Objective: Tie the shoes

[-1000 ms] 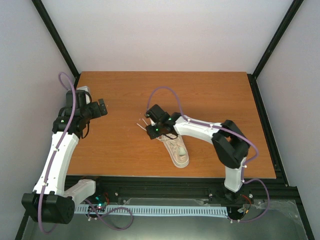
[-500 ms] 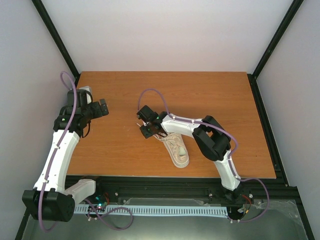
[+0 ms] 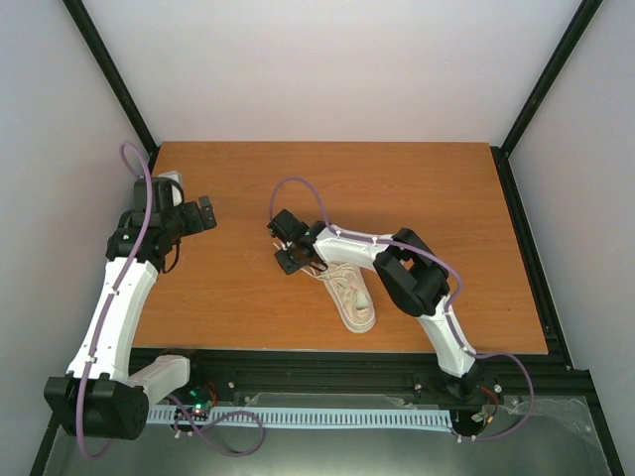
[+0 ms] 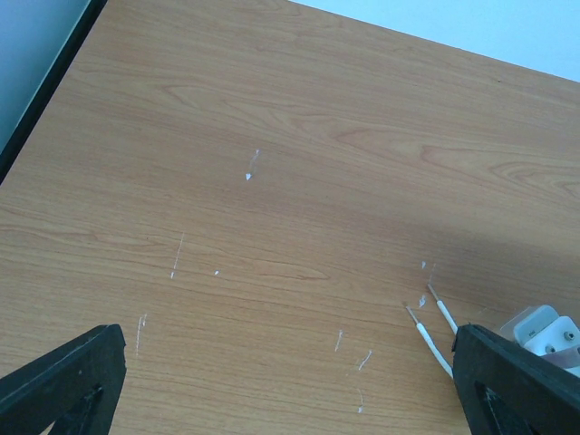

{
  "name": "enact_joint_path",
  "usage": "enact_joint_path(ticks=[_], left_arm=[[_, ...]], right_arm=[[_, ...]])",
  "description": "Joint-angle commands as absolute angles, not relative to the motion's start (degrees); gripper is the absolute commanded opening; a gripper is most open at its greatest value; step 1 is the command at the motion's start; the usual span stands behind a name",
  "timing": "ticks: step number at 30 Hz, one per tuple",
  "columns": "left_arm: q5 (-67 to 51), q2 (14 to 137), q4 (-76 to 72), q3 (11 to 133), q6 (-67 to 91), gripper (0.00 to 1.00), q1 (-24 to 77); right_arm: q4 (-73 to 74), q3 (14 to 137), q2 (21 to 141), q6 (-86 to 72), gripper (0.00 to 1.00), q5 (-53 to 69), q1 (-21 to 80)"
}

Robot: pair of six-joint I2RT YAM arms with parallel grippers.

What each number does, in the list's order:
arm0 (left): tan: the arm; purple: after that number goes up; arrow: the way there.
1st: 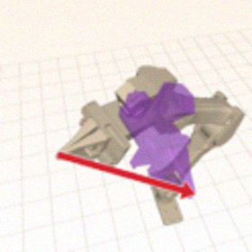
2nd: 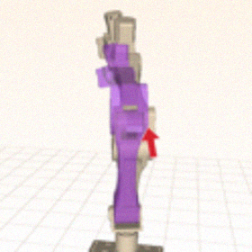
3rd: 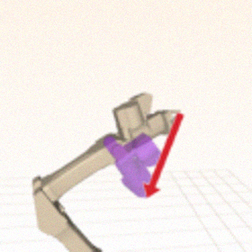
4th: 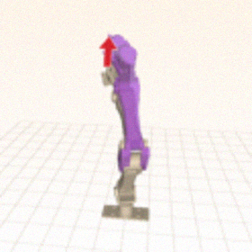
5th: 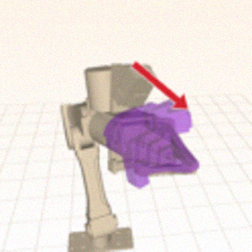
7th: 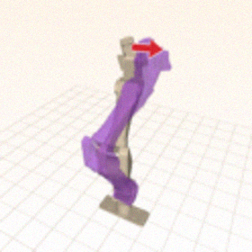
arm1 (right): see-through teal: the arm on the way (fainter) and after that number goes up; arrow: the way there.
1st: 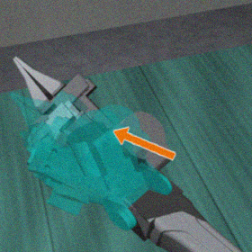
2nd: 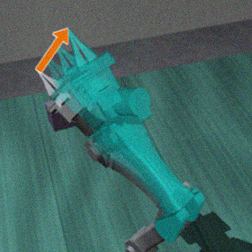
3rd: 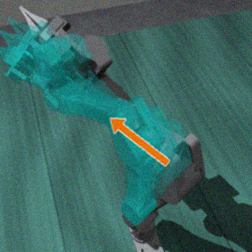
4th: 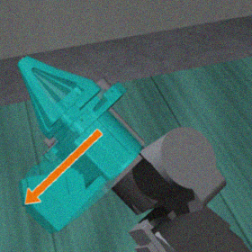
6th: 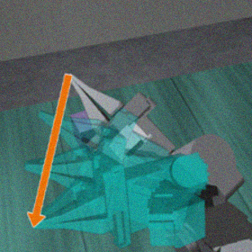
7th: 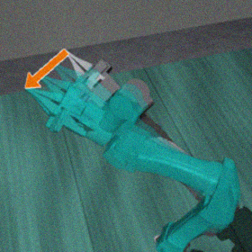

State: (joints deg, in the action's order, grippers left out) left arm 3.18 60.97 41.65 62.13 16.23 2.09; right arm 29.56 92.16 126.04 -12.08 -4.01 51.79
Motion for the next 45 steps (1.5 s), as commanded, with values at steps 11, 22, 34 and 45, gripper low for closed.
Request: enact_joint_path(ticks=[11, 22, 34, 45], left_arm=[[3.1, 61.1, 41.1, 63.5, 15.1, 1.0, 2.0], [2.8, 61.2, 41.1, 63.5, 15.2, 1.0, 1.9], [1.9, 62.1, 41.1, 63.5, 15.5, 1.0, 2.0], [1.5, 62.3, 41.3, 63.6, 15.1, 1.0, 1.9]], right_arm=[[29.4, 85.6, 100.9, -12.4, 0.03, -11.2, 50.8], [28.1, 64.9, 76.9, -20.1, 0.03, -22.4, 33.1], [26.4, 49.1, 76.8, -27.7, 0.71, -16.3, 23.2], [16.6, 35.3, 65.4, -31.1, 1.0, 28.7, 24.0]])
